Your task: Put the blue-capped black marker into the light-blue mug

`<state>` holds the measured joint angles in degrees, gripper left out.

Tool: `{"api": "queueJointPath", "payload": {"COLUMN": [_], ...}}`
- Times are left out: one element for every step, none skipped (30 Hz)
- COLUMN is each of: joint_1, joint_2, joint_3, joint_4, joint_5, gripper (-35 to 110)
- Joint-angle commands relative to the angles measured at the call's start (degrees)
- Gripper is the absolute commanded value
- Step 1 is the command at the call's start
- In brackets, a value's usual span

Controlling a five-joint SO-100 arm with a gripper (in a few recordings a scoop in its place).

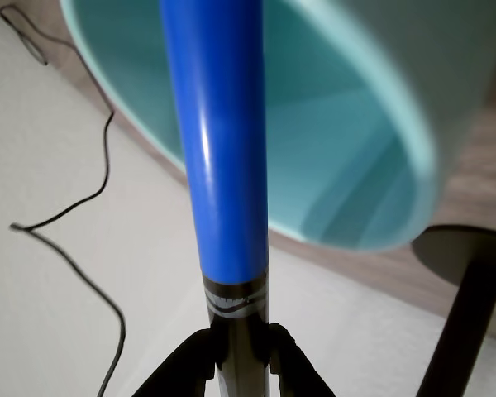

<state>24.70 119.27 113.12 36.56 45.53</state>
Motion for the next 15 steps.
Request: {"api": "queueJointPath", "payload": {"joint_1": [-0.7,-0.8,-0.9,-0.9,-0.7,-0.4,-0.2,0.1,0.3,0.4,0.4,0.6,0.8,0.9,1.0], "joint_2": [-0.4,-0.4,-0.4,-0.4,-0.6,-0.9,-1.1,-1.3,-1.5,-1.7,-2.0,-2.3,-2.5,-2.6,-2.7], "joint_3": [-0.3,-0.3,-0.3,-0.3,-0.3,-0.2,-0.2,0.1,0.5,0.7,0.8,0.8,0.8,0.8,0.8], "joint_4": [-2.5,-2.7,-2.8,-2.8,-2.8,-2.7,-2.5,-2.5,-2.9,-3.1,-3.1,-3.0,-3.0,-3.0,-3.0], "joint_5": [0.4,0.4,0.5,0.5,0.5,0.5,0.5,1.1,1.4,1.4,1.1,1.1,1.0,1.0,0.9], "gripper": [0,0,0,0,0,2,11,21,30,34,35,35,35,35,35]}}
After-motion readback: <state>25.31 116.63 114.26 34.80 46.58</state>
